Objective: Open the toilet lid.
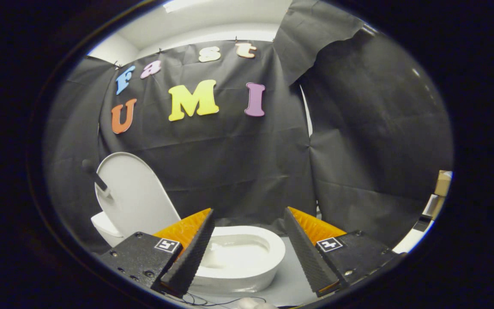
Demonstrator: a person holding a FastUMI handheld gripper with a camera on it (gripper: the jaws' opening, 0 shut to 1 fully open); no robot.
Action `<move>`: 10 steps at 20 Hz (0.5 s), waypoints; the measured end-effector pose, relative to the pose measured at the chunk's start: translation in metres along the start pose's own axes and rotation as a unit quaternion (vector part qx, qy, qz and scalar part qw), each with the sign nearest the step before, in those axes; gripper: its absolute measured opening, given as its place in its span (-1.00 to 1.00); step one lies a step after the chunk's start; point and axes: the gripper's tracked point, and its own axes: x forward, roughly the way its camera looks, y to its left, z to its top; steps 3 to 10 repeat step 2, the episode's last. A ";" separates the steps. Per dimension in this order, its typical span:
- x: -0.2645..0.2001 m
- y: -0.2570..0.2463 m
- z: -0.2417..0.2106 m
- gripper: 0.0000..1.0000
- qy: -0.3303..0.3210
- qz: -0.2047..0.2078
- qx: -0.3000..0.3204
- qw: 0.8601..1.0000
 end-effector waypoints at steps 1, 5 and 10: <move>0.000 0.002 0.000 1.00 0.000 0.001 -0.004 1.000; 0.000 0.004 0.001 1.00 -0.001 0.001 -0.008 1.000; 0.000 0.004 0.001 1.00 -0.001 0.001 -0.008 1.000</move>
